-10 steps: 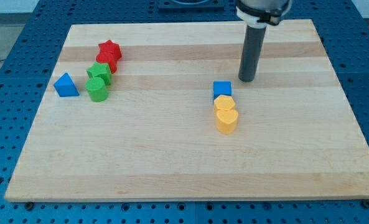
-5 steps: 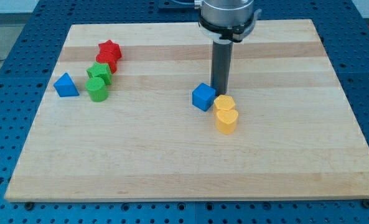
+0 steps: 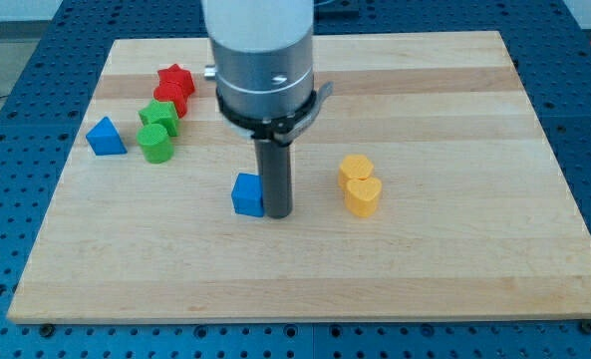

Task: Place the blue cube below blue triangle

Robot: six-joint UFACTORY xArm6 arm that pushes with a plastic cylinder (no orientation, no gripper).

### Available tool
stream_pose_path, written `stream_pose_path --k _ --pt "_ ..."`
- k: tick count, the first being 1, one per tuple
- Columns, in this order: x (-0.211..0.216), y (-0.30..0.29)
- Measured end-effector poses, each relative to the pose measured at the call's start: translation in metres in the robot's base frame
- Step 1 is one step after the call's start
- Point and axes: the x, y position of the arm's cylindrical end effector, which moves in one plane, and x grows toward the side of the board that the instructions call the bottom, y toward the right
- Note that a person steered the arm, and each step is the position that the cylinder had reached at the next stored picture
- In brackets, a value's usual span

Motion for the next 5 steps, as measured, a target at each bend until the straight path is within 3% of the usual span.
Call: stream_pose_path --k 3,5 --pt "-0.044 -0.032" --pt "-0.008 -0.087"
